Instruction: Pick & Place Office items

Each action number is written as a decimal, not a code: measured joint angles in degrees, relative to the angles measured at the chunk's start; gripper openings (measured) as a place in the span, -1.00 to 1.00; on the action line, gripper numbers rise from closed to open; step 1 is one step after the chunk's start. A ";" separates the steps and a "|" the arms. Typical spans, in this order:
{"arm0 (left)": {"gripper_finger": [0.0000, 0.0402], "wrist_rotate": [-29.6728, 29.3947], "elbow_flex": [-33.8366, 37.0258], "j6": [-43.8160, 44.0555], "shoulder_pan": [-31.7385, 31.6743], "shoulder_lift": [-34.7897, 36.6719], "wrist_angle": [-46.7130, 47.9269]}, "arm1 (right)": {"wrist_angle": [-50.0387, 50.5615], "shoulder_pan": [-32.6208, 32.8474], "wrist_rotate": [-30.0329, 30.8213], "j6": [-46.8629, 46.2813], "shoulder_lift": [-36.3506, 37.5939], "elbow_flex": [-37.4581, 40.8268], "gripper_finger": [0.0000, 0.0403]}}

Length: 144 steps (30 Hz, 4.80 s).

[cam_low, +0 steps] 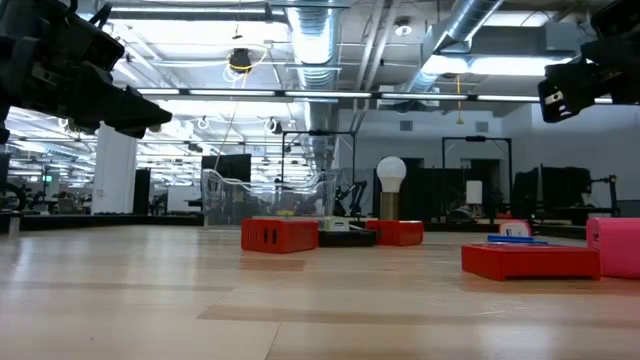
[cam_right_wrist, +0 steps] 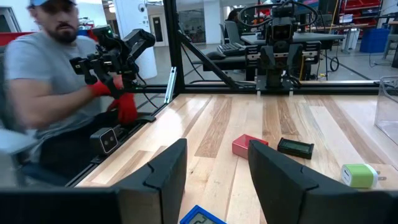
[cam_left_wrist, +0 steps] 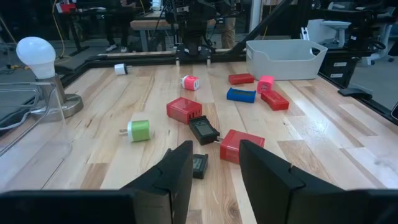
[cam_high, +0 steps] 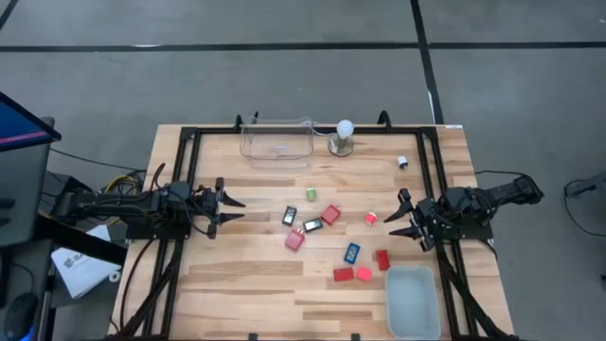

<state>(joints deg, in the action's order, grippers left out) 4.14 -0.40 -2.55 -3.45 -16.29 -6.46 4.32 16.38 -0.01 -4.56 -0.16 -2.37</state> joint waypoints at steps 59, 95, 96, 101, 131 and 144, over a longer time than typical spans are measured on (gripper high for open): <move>-0.36 3.96 0.02 18.02 1.21 -7.94 -28.40 | -47.59 -2.58 1.33 2.06 -0.48 -0.04 -0.19; -0.36 -41.83 -19.11 -43.74 22.71 -19.54 -31.07 | 32.20 2.16 40.44 -11.12 -48.42 -60.06 -0.19; -0.36 -44.75 -19.11 -45.12 23.90 -19.55 -32.31 | 39.30 1.83 41.61 -17.74 -51.48 -62.80 -0.19; -0.36 -55.99 -19.11 -50.45 29.13 -19.49 -37.70 | 70.53 0.65 37.00 -47.53 -66.01 -70.25 -0.19; -0.36 -52.25 -20.33 -55.32 57.55 -27.38 -44.61 | 68.15 16.05 18.06 -90.28 -90.04 -70.66 0.35; -0.36 -52.25 -24.00 -55.89 58.26 -33.29 -44.58 | 69.24 11.95 5.85 -88.22 -103.41 -70.57 0.35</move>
<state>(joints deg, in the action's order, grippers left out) -48.12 -24.40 -58.43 54.81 -49.58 -51.04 73.56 28.33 5.84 -92.78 -103.57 -72.95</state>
